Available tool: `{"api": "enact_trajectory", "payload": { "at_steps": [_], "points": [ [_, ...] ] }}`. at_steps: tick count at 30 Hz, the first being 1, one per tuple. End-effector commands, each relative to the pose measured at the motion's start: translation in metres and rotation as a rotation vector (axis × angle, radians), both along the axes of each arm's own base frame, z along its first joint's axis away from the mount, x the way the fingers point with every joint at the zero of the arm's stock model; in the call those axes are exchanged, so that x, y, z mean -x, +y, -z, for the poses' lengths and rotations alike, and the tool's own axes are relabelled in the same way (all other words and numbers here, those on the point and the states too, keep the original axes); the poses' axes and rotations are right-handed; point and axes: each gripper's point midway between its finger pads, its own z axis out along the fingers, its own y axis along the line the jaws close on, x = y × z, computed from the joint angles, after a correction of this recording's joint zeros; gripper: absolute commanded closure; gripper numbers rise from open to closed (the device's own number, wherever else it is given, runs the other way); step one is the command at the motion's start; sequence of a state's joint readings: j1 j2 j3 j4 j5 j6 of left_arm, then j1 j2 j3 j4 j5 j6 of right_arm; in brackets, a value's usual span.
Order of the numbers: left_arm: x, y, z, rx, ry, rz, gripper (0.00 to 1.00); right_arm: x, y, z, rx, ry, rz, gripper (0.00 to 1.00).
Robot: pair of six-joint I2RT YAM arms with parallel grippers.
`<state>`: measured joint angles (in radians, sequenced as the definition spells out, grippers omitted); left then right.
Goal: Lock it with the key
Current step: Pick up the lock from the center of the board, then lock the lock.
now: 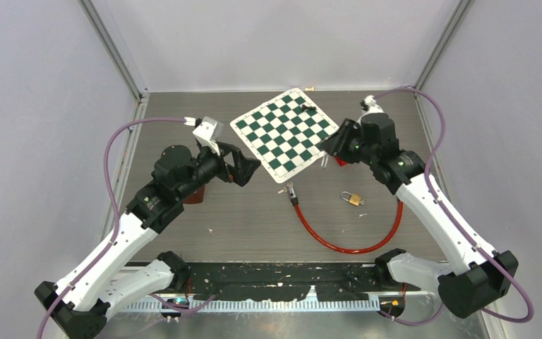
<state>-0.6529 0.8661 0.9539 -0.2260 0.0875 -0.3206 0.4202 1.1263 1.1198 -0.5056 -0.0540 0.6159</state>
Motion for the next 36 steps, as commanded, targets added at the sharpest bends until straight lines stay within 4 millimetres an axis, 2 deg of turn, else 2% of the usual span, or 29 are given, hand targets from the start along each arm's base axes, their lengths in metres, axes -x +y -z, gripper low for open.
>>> {"api": "enact_trajectory", "payload": {
  "at_steps": [1,4,5,8,11,15,20,23,27,30,36],
  "points": [
    [0.002,-0.012,-0.029,0.113,-0.006,0.030,0.00,0.001,0.064,-0.073,-0.055,-0.320,-0.359,0.86],
    [-0.013,0.010,-0.020,0.130,0.036,-0.134,0.02,0.012,0.095,-0.079,-0.074,-0.373,-0.516,0.86],
    [-0.016,0.017,-0.021,0.140,0.040,-0.171,0.02,0.014,0.099,-0.084,-0.057,-0.403,-0.553,0.86],
    [-0.016,0.023,-0.027,0.192,0.063,-0.177,0.03,0.028,0.120,-0.078,-0.015,-0.402,-0.697,0.93],
    [-0.010,0.016,-0.030,0.249,0.127,-0.091,0.04,0.044,0.133,-0.068,0.068,-0.416,-0.852,0.95],
    [0.000,0.003,-0.022,0.282,0.232,0.040,0.07,0.061,0.145,-0.049,0.181,-0.374,-0.991,0.95],
    [0.009,-0.012,0.004,0.208,0.320,0.173,0.12,0.065,0.151,-0.024,0.320,-0.367,-1.026,0.95],
    [0.016,-0.021,0.013,0.195,0.355,0.255,0.17,0.068,0.154,-0.016,0.384,-0.385,-1.039,0.95],
    [0.022,-0.029,0.024,0.179,0.415,0.330,0.28,0.069,0.156,-0.016,0.448,-0.428,-1.034,0.95],
    [0.028,-0.036,0.029,0.175,0.477,0.391,0.43,0.067,0.156,-0.021,0.466,-0.470,-1.015,0.95],
    [0.032,-0.044,0.029,0.209,0.573,0.455,0.63,0.064,0.157,-0.031,0.488,-0.533,-0.982,0.95]
  ]
}}
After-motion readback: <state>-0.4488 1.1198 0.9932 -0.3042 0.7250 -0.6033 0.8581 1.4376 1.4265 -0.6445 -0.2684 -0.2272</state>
